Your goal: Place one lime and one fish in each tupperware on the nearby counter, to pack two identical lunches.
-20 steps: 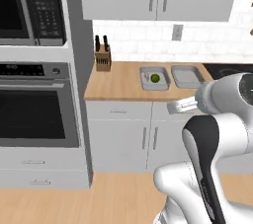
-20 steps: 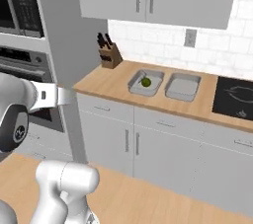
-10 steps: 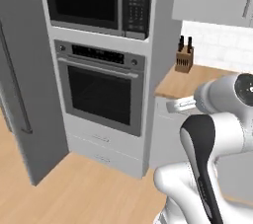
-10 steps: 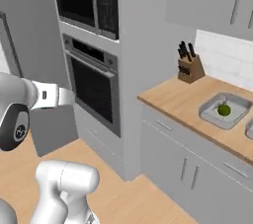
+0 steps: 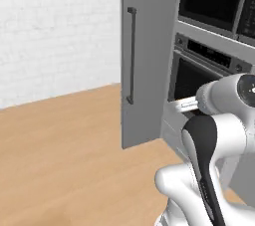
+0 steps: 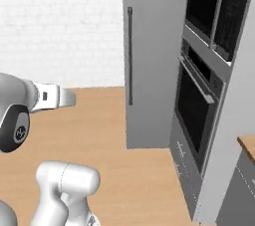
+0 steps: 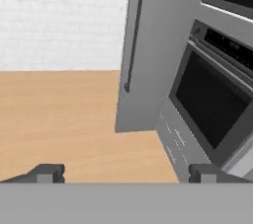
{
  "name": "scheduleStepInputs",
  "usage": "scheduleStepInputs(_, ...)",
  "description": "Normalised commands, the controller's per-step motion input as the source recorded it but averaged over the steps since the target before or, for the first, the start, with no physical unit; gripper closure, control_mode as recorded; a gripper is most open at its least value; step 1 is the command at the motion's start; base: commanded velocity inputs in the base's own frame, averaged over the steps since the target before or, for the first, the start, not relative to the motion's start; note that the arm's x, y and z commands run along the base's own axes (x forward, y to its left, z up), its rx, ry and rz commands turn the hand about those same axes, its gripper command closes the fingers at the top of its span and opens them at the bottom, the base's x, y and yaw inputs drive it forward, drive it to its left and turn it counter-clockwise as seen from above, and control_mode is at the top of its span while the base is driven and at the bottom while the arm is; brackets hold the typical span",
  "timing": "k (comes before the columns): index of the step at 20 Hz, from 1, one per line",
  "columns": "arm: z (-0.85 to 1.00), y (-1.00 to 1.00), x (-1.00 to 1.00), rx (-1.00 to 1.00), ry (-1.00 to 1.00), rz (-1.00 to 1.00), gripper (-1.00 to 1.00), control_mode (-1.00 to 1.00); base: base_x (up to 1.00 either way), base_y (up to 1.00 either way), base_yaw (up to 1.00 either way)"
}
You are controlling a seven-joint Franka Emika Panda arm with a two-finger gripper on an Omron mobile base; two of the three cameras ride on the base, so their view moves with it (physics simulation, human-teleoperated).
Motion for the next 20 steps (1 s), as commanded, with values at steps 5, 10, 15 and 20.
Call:
scheduleStepInputs(5,0.00,0.00,0.00,0.00,0.00,0.00,-1.00,1.00,0.23,0.02,0.91)
scheduleStepInputs(10,0.00,0.00,0.00,0.00,0.00,0.00,-1.00,1.00,0.95,0.04,0.35)
scheduleStepInputs(15,0.00,0.00,0.00,0.00,0.00,0.00,-1.00,1.00,1.00,-0.07,0.19)
scheduleStepInputs(20,0.00,0.00,0.00,0.00,0.00,0.00,-1.00,1.00,1.00,0.45,0.15)
